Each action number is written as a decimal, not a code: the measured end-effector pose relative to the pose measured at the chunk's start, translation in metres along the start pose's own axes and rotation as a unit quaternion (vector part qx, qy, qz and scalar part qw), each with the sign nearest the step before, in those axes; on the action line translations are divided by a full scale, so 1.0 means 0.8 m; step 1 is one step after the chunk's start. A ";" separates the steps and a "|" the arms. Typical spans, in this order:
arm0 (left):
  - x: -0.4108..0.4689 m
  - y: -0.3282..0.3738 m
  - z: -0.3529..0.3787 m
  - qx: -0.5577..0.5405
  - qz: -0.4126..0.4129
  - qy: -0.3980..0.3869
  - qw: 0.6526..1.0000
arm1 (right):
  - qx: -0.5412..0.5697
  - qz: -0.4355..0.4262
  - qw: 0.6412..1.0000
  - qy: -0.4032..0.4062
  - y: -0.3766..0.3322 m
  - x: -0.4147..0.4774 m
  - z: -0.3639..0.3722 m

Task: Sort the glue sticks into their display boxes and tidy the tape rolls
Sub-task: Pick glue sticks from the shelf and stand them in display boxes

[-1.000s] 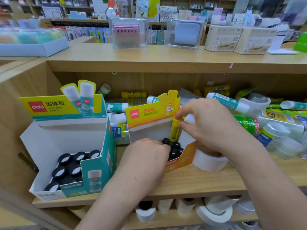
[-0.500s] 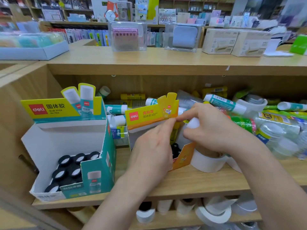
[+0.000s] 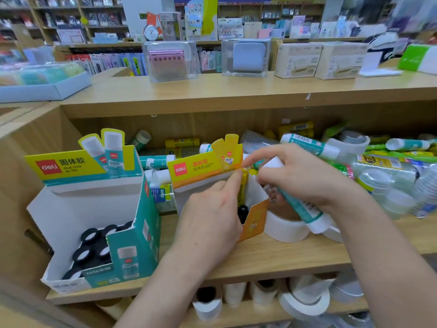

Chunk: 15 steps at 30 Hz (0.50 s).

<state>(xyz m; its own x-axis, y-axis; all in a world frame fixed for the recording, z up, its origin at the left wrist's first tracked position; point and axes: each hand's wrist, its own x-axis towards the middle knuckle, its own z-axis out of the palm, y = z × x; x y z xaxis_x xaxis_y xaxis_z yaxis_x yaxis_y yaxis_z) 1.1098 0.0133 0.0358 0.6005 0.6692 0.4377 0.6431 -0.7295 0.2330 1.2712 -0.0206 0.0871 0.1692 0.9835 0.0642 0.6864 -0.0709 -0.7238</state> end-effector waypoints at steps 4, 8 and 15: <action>0.006 0.002 -0.006 0.007 -0.016 0.002 1.000 | 0.283 -0.006 0.958 0.034 0.007 -0.007 -0.007; 0.003 0.006 -0.009 0.024 -0.006 -0.011 1.000 | 0.427 -0.084 0.900 0.040 0.002 -0.016 -0.008; -0.043 0.018 -0.058 -0.190 0.004 0.074 0.979 | 0.675 -0.155 0.721 0.030 -0.037 -0.025 0.013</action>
<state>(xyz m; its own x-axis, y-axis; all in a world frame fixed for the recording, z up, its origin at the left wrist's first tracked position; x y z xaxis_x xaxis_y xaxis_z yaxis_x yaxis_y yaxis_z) 1.0761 -0.0267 0.0643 0.5116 0.6554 0.5557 0.3975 -0.7539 0.5232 1.2401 -0.0364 0.1002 0.2146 0.9053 0.3667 -0.6088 0.4176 -0.6745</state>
